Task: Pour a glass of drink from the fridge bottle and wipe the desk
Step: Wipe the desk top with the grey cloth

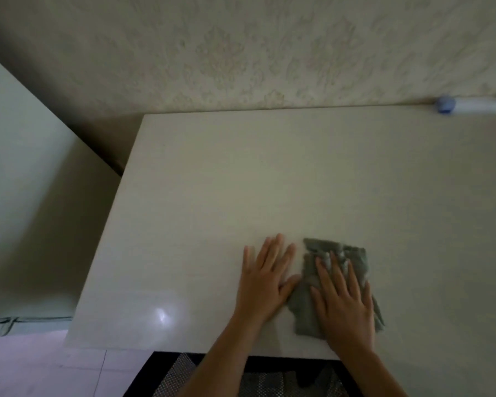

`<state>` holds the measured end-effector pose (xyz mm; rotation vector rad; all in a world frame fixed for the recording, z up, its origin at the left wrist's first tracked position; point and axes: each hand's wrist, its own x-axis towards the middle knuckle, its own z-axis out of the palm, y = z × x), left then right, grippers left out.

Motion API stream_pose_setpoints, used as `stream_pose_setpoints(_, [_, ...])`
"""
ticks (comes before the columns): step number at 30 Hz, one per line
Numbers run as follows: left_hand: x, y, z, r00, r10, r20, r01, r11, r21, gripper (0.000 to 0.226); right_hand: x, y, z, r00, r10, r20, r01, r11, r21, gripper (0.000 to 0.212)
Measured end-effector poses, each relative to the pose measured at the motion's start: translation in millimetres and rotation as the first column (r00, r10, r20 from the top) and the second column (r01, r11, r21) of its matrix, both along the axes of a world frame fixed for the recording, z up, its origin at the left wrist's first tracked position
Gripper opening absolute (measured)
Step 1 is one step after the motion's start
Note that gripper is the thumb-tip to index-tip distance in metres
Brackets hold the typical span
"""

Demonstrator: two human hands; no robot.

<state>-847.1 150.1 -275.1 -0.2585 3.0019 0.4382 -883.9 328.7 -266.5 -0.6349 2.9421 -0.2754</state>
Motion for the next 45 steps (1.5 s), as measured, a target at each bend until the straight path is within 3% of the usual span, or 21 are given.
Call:
stream_pose_setpoints(4, [-4, 1, 1, 1.000, 0.015, 0.012, -0.014, 1.000, -0.002, 0.059, -15, 73, 3, 0.938, -0.344, 0.053, 0.340, 0.938, 0.066, 0.056])
stream_pose_setpoints(10, [-4, 1, 4, 1.000, 0.018, 0.025, -0.019, 0.998, 0.054, 0.058, -13, 50, 6, 0.901, -0.423, 0.099, 0.404, 0.899, 0.167, 0.065])
stream_pose_setpoints(13, [-6, -6, 13, 0.994, 0.094, -0.057, -0.077, 0.963, 0.259, 0.060, -3, 5, 7, 0.982, -0.154, 0.111, 0.147, 0.987, 0.069, 0.069])
stream_pose_setpoints(16, [-11, -9, 25, 0.970, 0.233, -0.075, -0.176, 0.877, 0.448, 0.065, -9, -45, 9, 0.977, 0.199, 0.070, -0.199, 0.980, -0.003, 0.063])
stream_pose_setpoints(18, [-15, -10, 27, 0.957, 0.275, -0.090, -0.215, 0.885, 0.414, 0.072, -27, -55, 9, 0.946, 0.320, 0.052, -0.320, 0.947, -0.001, 0.056])
stream_pose_setpoints(20, [-19, -7, 24, 0.963, 0.227, -0.147, -0.182, 0.946, 0.267, 0.074, -47, -39, 6, 0.941, 0.335, 0.042, -0.336, 0.942, 0.003, 0.051])
stream_pose_setpoints(22, [-25, 6, 22, 0.966, 0.197, -0.169, -0.181, 0.978, 0.105, 0.074, -65, -3, 3, 0.971, 0.239, 0.029, -0.238, 0.971, -0.017, 0.051])
stream_pose_setpoints(24, [-35, 27, 19, 0.965, 0.224, -0.133, -0.219, 0.974, 0.048, 0.071, -83, 41, 2, 0.990, 0.139, 0.002, -0.139, 0.990, -0.027, 0.052])
stream_pose_setpoints(35, [-115, 152, 25, 0.998, -0.022, -0.066, 0.030, 0.993, 0.118, 0.059, -133, 223, 11, 0.997, -0.082, -0.003, 0.082, 0.996, -0.035, 0.044])
stream_pose_setpoints(40, [-139, 182, 25, 0.998, -0.060, 0.005, 0.059, 0.995, 0.086, 0.056, -160, 311, 15, 0.936, -0.350, 0.037, 0.350, 0.937, 0.010, 0.059])
stream_pose_setpoints(45, [-144, 188, 25, 0.998, -0.049, 0.043, 0.045, 0.996, 0.080, 0.054, -176, 366, 14, 0.926, -0.372, 0.059, 0.368, 0.927, 0.071, 0.065])
